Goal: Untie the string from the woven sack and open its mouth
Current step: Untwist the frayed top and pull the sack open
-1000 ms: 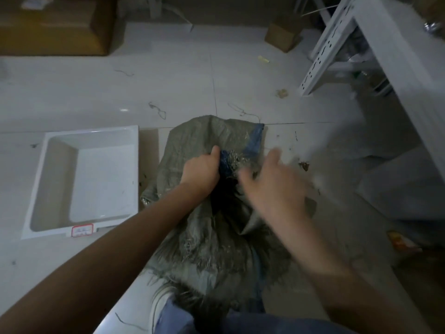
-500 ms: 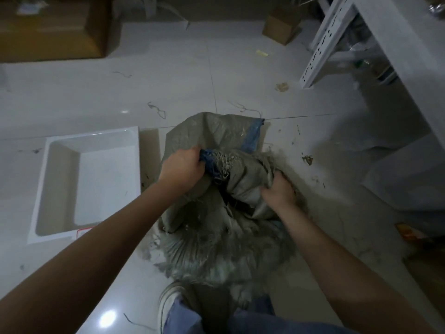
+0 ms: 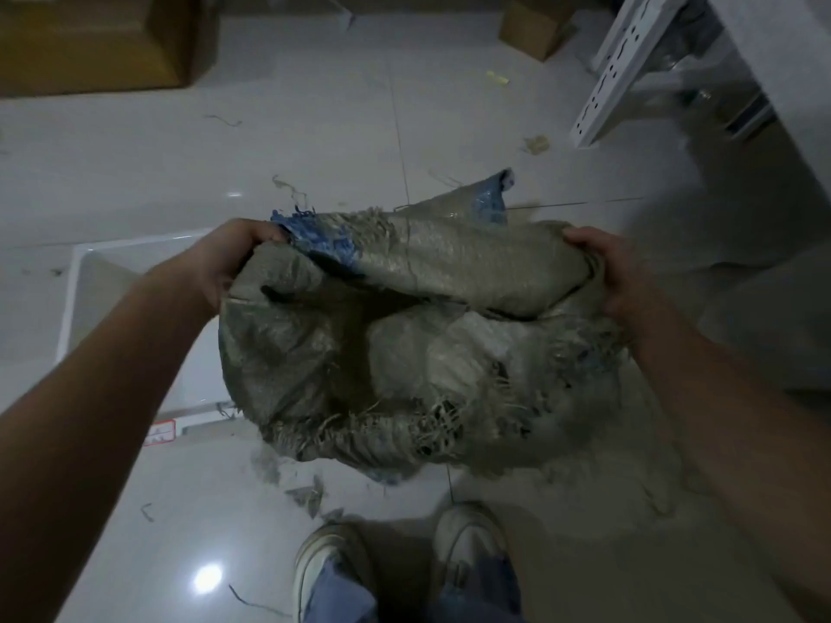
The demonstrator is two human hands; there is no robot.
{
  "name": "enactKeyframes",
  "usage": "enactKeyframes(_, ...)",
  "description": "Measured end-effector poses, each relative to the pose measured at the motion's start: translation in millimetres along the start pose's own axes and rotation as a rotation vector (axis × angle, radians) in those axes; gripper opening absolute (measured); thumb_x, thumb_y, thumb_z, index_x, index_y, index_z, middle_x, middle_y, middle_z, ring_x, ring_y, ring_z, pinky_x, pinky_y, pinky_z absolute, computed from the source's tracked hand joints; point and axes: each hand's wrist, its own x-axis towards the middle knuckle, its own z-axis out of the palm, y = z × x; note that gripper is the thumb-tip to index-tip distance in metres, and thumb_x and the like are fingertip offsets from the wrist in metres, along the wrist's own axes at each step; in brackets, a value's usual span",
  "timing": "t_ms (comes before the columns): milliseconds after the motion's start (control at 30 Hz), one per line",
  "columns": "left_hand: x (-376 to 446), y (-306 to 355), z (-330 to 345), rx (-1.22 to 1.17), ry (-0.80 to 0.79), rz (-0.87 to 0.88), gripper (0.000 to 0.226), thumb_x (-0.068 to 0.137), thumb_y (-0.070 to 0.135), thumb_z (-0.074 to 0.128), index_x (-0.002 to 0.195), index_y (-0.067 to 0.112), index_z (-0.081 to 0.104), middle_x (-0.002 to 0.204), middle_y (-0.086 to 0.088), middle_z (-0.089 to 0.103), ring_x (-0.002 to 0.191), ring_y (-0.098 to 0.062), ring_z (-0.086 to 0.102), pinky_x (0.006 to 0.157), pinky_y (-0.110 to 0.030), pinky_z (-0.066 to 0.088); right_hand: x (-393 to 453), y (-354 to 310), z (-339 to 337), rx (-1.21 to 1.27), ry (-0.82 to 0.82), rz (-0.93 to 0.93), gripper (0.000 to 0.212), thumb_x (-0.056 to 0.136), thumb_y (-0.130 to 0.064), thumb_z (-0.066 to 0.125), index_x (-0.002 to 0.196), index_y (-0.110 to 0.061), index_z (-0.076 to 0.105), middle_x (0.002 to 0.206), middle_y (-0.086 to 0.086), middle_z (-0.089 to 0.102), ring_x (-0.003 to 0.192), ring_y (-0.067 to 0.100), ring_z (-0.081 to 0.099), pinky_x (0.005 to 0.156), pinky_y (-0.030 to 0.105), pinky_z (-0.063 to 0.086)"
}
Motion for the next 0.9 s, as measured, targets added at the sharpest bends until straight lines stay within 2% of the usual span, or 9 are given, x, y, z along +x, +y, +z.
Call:
enactKeyframes(67, 13, -13, -1, -0.02, 0.02, -0.024, 0.02, 0.077, 0.011, 0.041, 0.075, 0.006, 0.06, 0.054, -0.009, 0.065, 0.049, -0.021, 0.064, 0.049, -0.024, 0.056, 14, 14, 11, -0.286, 0.08, 0.074, 0.023, 0.095, -0.023, 0.046, 0.097, -0.009, 0.064, 0.075, 0.005, 0.069, 0.072, 0.019, 0.067, 0.062, 0.022, 0.057)
enactKeyframes(167, 32, -44, 7, 0.327, 0.124, -0.07, 0.021, 0.086, 0.013, 0.05, 0.098, 0.002, 0.063, 0.066, -0.011, 0.069, 0.055, -0.02, 0.063, 0.049, -0.021, 0.053, 31, 42, 15, -0.848, 0.063, 0.107, 0.031, 0.089, -0.026, 0.056, 0.112, -0.006, 0.061, 0.093, 0.006, 0.061, 0.083, 0.019, 0.059, 0.068, 0.024, 0.049)
enactKeyframes(300, 49, -60, 35, 0.679, 0.249, 0.167, 0.067, 0.071, 0.019, 0.069, 0.132, 0.003, 0.045, 0.116, -0.015, 0.054, 0.102, -0.028, 0.055, 0.086, -0.035, 0.05, 36, 57, 26, -0.913, 0.052, -0.054, 0.012, 0.088, -0.017, 0.054, 0.092, -0.009, 0.063, 0.09, 0.008, 0.061, 0.081, 0.019, 0.055, 0.063, 0.022, 0.039)
enactKeyframes(367, 43, -61, 65, 0.959, 0.114, 0.383, 0.101, 0.057, 0.046, 0.072, 0.144, 0.016, 0.029, 0.141, -0.014, 0.04, 0.129, -0.032, 0.04, 0.109, -0.047, 0.036, 39, 57, 31, -0.982, 0.07, -0.171, 0.01, 0.088, -0.013, 0.051, 0.083, -0.008, 0.058, 0.088, 0.011, 0.058, 0.085, 0.019, 0.054, 0.065, 0.026, 0.036)
enactKeyframes(467, 47, -80, 111, 1.495, 0.096, 0.597, 0.113, 0.064, 0.061, 0.069, 0.15, 0.02, 0.008, 0.152, -0.011, 0.024, 0.143, -0.03, 0.021, 0.119, -0.052, 0.014, 42, 50, 39, -1.071, 0.099, -0.226, 0.017, 0.088, -0.014, 0.049, 0.092, -0.001, 0.06, 0.099, 0.017, 0.063, 0.097, 0.028, 0.059, 0.077, 0.029, 0.042)
enactKeyframes(567, 63, -93, 137, 1.686, 0.275, 0.614, 0.099, 0.077, 0.054, 0.062, 0.15, 0.013, 0.009, 0.149, -0.015, 0.031, 0.141, -0.032, 0.027, 0.117, -0.054, 0.012, 14, 34, 55, -1.295, 0.336, -0.384, 0.046, 0.085, -0.033, 0.057, 0.12, -0.005, 0.05, 0.122, 0.016, 0.055, 0.113, 0.033, 0.051, 0.087, 0.038, 0.045)
enactKeyframes(667, 78, -91, 130, 1.576, 0.415, 0.54, 0.068, 0.086, 0.046, 0.053, 0.139, 0.01, 0.031, 0.138, -0.015, 0.046, 0.128, -0.034, 0.044, 0.113, -0.055, 0.022, -35, 42, 63, -1.381, 0.587, -0.381, 0.077, 0.08, -0.054, 0.054, 0.135, -0.005, 0.032, 0.133, 0.019, 0.043, 0.12, 0.037, 0.043, 0.088, 0.044, 0.044)
enactKeyframes(800, 77, -94, 117, 1.613, 0.419, 0.632, 0.049, 0.091, 0.047, 0.043, 0.122, 0.009, 0.046, 0.125, -0.013, 0.06, 0.115, -0.032, 0.057, 0.109, -0.047, 0.027, -61, 111, 58, -1.28, 0.351, 0.238, 0.116, 0.071, -0.072, 0.054, 0.148, -0.013, -0.009, 0.155, 0.022, 0.005, 0.139, 0.044, 0.02, 0.105, 0.049, 0.034)
enactKeyframes(900, 74, -90, 105, 1.538, 0.445, 0.682, 0.046, 0.094, 0.046, 0.039, 0.118, 0.009, 0.048, 0.112, -0.016, 0.066, 0.103, -0.033, 0.062, 0.095, -0.039, 0.039, -51, 143, 56, -1.121, 0.35, 0.259, 0.117, 0.074, -0.049, 0.069, 0.148, -0.008, -0.012, 0.152, 0.025, 0.011, 0.134, 0.042, 0.03, 0.1, 0.041, 0.039)
